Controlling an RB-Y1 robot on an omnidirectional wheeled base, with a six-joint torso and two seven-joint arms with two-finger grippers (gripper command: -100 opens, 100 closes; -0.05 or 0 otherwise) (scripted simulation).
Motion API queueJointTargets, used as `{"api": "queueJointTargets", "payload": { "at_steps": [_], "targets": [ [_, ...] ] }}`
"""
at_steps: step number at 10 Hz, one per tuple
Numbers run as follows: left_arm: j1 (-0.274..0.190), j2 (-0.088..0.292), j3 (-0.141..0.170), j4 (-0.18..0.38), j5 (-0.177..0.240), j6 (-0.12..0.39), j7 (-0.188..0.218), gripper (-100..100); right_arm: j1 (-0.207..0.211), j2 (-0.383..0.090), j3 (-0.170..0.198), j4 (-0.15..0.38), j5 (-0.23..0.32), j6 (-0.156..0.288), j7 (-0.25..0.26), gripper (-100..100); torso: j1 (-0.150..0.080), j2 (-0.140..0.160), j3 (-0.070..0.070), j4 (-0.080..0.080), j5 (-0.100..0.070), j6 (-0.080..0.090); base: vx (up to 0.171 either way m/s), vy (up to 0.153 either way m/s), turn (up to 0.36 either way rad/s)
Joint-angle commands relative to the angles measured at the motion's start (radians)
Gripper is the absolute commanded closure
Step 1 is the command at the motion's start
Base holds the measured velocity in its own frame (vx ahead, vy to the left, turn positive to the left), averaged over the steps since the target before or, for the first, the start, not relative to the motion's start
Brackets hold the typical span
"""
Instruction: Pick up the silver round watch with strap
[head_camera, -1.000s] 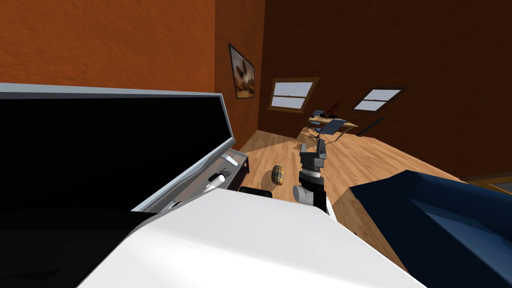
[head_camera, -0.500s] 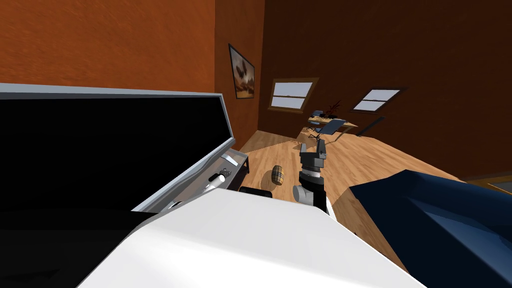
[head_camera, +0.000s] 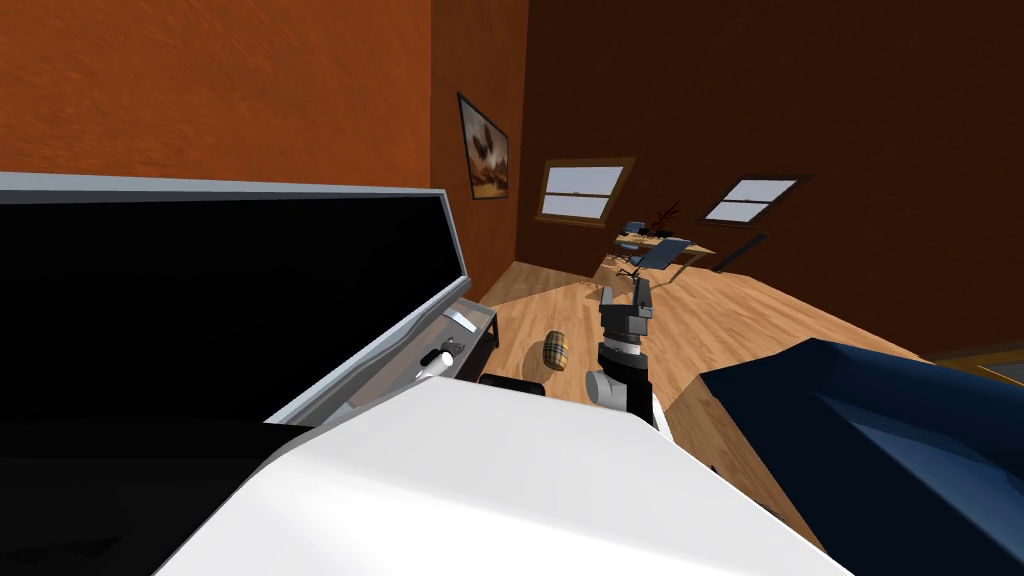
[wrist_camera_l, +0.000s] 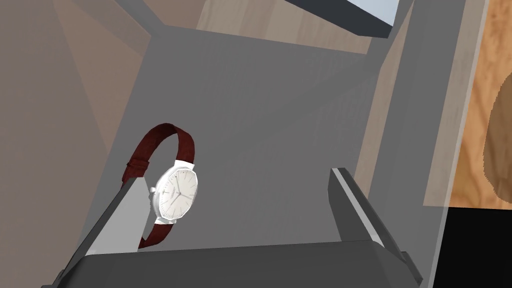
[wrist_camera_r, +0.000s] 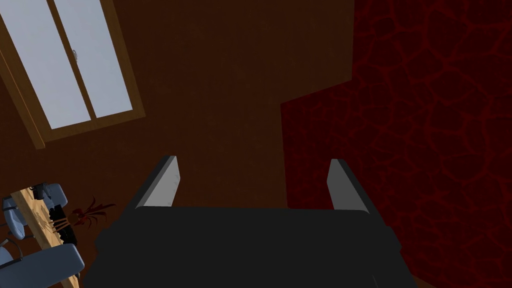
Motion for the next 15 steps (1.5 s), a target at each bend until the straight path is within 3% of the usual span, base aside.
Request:
{"api": "queueJointTargets", "payload": {
  "at_steps": [1,9,12,15],
  "targets": [
    [0.003,-0.004,-0.023,0.014,0.010,-0.016,0.004,-100,0.000,0.000,0.000,0.000,0.000,0.000,0.000,0,0.000,0.000,0.000,0.000,0.000,0.000,0.000,0.000,0.000],
    [0.003,-0.004,-0.023,0.014,0.010,-0.016,0.004,-100,0.000,0.000,0.000,0.000,0.000,0.000,0.000,0,0.000,-0.003,-0.003,-0.004,0.004,0.001,-0.001,0.001,-0.004],
    [0.015,-0.039,-0.030,0.021,0.002,-0.079,-0.001,-100,0.000,0.000,0.000,0.000,0.000,0.000,0.000,0,0.000,-0.003,-0.004,-0.005,0.006,0.002,-0.009,0.009,-0.029],
    [0.015,-0.039,-0.030,0.021,0.002,-0.079,-0.001,-100,0.000,0.000,0.000,0.000,0.000,0.000,0.000,0,0.000,-0.004,-0.005,-0.006,0.008,0.003,-0.002,0.002,-0.006]
  ]
}}
